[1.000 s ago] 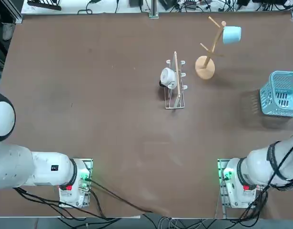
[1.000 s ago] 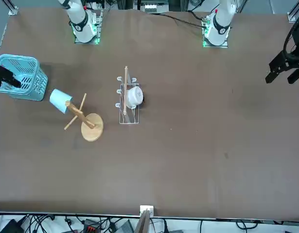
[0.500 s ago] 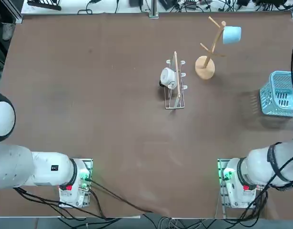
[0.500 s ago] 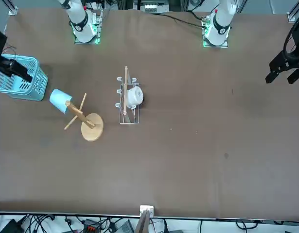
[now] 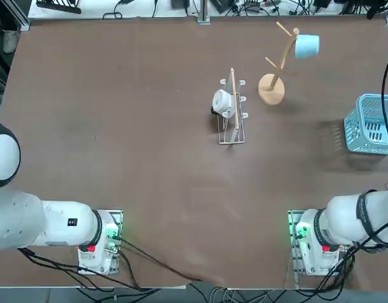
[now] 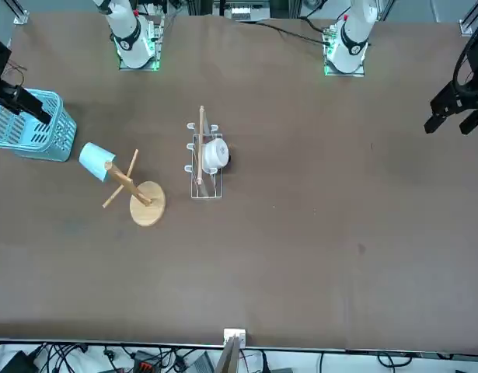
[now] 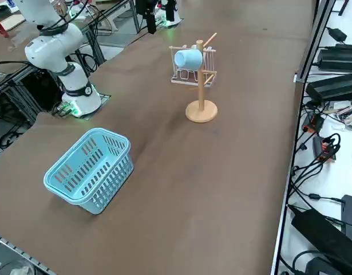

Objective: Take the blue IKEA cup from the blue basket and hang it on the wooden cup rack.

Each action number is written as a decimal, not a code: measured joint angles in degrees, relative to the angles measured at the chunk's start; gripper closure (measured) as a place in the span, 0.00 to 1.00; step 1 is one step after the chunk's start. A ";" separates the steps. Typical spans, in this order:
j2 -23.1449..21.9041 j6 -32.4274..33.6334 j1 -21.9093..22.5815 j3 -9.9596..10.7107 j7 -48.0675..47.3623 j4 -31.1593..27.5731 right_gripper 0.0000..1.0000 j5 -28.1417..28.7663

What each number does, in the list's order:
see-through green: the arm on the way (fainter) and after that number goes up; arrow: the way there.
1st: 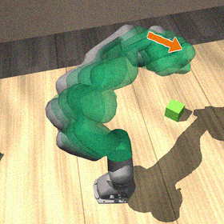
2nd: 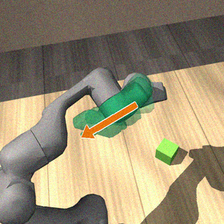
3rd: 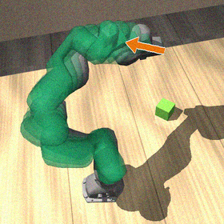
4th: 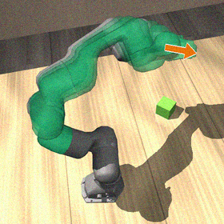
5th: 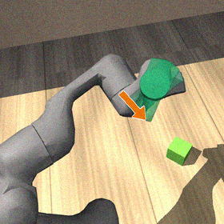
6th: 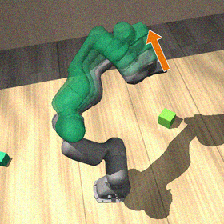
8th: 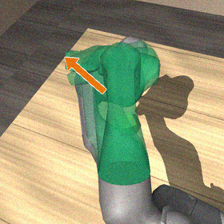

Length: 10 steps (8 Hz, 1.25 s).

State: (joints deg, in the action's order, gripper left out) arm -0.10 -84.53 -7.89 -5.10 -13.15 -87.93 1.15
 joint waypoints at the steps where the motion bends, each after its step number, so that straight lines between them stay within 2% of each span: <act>1: 0.00 -0.05 -0.13 0.43 0.00 0.00 0.00 0.31; 10: -0.01 -0.12 -0.04 0.39 -0.02 -0.18 0.00 0.45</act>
State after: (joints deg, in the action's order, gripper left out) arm -0.11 -84.65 -7.93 -4.71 -13.17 -88.11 1.60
